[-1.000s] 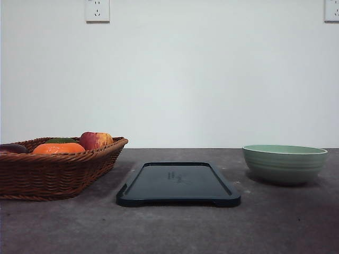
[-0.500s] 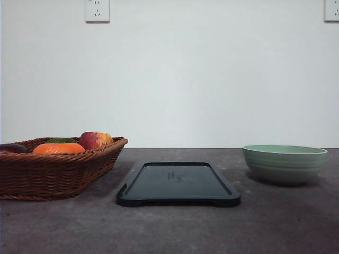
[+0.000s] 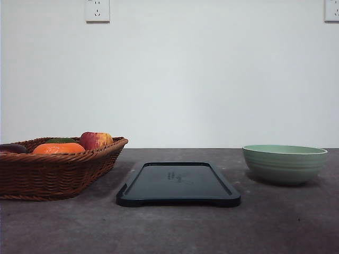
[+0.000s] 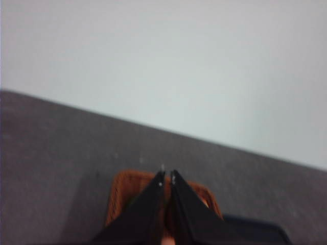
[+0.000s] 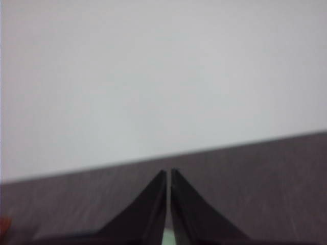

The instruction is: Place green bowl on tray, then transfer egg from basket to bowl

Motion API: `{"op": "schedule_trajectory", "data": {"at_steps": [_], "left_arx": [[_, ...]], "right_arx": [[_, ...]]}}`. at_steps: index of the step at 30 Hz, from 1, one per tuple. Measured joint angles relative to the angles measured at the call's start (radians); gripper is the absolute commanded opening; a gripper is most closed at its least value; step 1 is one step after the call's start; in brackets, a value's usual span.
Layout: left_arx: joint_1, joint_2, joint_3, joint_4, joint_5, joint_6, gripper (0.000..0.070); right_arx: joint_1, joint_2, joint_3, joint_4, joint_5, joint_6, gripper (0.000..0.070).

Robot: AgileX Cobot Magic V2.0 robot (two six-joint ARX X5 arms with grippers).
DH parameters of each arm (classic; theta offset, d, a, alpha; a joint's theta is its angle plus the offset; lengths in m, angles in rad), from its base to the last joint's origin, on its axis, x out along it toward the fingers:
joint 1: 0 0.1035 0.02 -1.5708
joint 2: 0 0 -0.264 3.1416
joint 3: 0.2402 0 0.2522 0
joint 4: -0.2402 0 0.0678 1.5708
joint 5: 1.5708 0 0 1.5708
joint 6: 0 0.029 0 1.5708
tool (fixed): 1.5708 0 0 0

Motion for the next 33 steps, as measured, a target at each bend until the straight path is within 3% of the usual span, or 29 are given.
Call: {"op": "schedule_trajectory", "data": {"at_steps": [5, 15, 20, 25, 28, 31, 33], "left_arx": [[0.0, 0.128, 0.11, -0.128, 0.048, 0.023, 0.0009], [0.0, 0.294, 0.26, -0.367, 0.053, 0.106, 0.0009], [0.0, 0.318, 0.293, -0.443, 0.082, 0.129, 0.001], [0.0, 0.319, 0.294, -0.446, 0.085, 0.138, 0.0022], [0.0, 0.319, 0.294, -0.447, 0.086, 0.138, 0.0111], [0.0, 0.319, 0.294, -0.447, 0.088, 0.138, 0.0321], [0.0, 0.319, 0.294, -0.447, 0.088, 0.138, 0.0383]], "right_arx": [[0.0, 0.151, 0.11, -0.108, -0.065, -0.001, 0.0006], [-0.001, 0.499, 0.32, -0.302, -0.195, -0.004, 0.0006], [0.0, 0.645, 0.414, -0.397, -0.219, -0.028, 0.0006], [-0.001, 0.715, 0.458, -0.406, -0.242, -0.05, 0.0007], [-0.001, 0.722, 0.46, -0.405, -0.242, -0.056, 0.0059], [-0.001, 0.722, 0.461, -0.402, -0.242, -0.074, 0.0259], [-0.001, 0.722, 0.462, -0.403, -0.242, -0.079, 0.0339]]}}
